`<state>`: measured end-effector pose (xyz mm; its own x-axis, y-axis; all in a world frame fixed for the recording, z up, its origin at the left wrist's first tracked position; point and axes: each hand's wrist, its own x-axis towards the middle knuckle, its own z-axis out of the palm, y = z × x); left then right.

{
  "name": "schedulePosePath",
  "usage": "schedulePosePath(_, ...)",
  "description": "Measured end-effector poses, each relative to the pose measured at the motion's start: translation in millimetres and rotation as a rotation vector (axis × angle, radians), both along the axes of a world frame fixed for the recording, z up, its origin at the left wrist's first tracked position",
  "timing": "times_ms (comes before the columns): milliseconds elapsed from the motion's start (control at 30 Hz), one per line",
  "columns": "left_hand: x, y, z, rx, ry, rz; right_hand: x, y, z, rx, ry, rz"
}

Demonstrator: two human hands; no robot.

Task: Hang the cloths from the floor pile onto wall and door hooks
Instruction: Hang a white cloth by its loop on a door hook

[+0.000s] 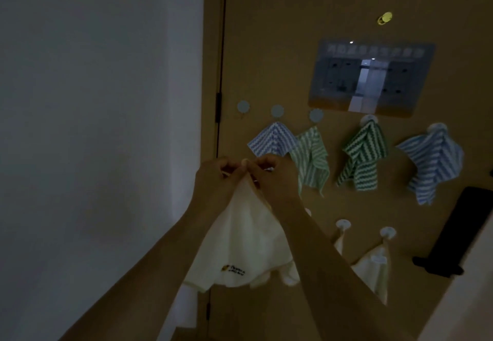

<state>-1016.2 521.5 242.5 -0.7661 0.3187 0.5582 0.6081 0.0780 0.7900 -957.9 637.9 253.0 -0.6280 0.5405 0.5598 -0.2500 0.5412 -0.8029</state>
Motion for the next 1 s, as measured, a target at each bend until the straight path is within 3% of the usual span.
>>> schedulePosePath(300, -108, 67, -1, 0.050, 0.070, 0.105, -98, 58, 10, 0.083, -0.113, -0.102)
schedulePosePath(667, -258, 132, 24, 0.085, 0.070, 0.071, -243, 110, 45, 0.097, -0.186, -0.245)
schedulePosePath(900, -301, 172, 31, 0.104, 0.070, 0.032, -289, 135, 44, 0.087, -0.149, -0.347)
schedulePosePath(1000, -310, 182, 31, 0.062, 0.084, 0.071, -300, 144, 43, 0.205, -0.179, -0.397)
